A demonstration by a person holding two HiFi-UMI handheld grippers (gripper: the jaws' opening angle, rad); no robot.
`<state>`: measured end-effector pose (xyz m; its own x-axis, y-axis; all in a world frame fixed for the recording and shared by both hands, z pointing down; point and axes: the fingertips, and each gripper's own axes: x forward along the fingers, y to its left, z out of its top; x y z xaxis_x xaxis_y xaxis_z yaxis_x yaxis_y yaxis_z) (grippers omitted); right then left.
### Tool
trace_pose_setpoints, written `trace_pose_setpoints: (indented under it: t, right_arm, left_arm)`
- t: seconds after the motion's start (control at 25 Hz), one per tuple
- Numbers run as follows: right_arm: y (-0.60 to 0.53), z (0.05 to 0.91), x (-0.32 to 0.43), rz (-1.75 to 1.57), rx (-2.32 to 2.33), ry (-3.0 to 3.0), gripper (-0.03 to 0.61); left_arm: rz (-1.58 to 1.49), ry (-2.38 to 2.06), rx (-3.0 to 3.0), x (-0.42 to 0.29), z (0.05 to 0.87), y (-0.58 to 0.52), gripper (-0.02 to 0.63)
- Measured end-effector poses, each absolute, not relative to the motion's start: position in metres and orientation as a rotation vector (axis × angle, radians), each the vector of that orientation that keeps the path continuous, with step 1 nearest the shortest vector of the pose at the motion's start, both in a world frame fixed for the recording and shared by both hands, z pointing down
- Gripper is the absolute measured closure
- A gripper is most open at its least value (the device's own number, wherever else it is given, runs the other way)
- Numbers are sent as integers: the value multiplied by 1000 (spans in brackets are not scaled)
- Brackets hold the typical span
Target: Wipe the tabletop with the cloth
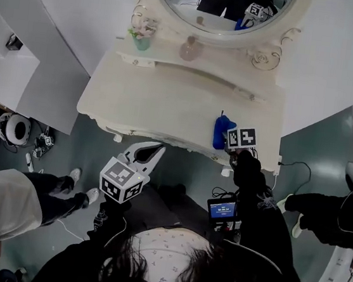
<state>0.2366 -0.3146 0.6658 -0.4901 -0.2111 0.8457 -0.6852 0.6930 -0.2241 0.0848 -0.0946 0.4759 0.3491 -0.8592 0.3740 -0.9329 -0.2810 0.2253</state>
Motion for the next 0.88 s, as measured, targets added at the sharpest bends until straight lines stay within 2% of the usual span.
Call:
trace_pose_setpoints:
  t: [0.6,0.88]
  right_arm:
    - [-381,669,499,815,1113,-1799,517]
    - [-384,669,574,851,1243,-1680,517]
  left_arm:
    - [274,-1511,2274,149,479,-132,614]
    - [283,-1532,2259,151,478,-137,614]
